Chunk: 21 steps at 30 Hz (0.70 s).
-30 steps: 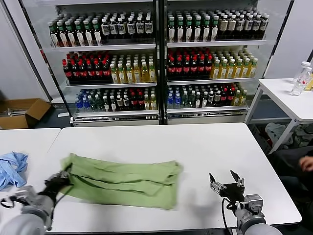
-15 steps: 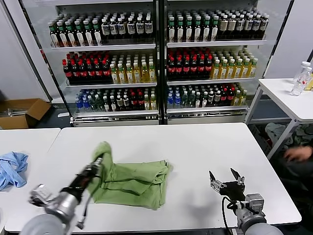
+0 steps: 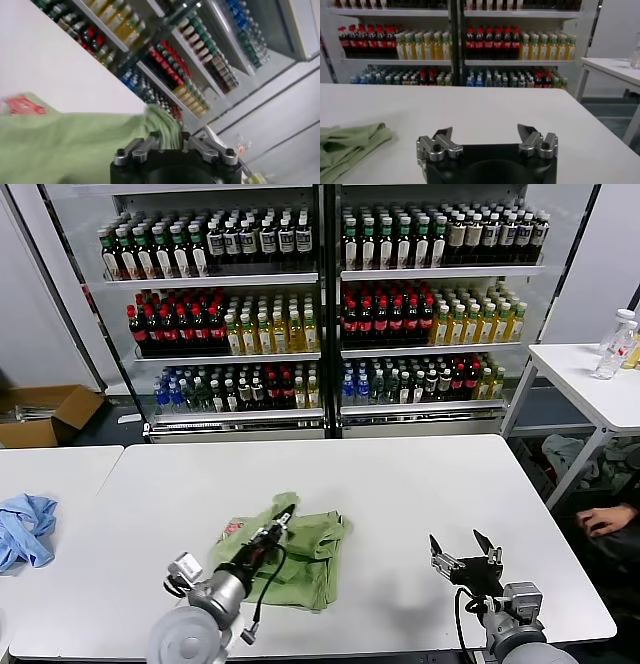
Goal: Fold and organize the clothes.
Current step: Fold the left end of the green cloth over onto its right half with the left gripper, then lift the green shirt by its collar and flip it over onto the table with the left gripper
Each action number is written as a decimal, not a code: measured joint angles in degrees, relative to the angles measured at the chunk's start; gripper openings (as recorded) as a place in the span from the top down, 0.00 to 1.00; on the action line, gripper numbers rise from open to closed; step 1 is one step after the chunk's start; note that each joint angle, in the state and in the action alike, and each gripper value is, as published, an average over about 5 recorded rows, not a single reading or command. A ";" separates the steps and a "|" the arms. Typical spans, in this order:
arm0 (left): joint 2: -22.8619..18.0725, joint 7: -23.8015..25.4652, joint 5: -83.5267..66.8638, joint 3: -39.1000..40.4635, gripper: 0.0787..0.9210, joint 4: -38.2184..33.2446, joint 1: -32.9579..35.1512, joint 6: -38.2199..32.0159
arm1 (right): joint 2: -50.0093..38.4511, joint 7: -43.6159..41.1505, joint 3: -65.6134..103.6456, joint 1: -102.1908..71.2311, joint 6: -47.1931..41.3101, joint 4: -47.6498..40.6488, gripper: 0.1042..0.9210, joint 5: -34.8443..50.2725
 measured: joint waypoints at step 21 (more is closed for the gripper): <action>4.67 -1.89 18.24 -8.21 0.12 5.77 5.00 -2.19 | 1.51 -0.05 -0.84 -0.45 0.04 -0.07 0.12 -1.04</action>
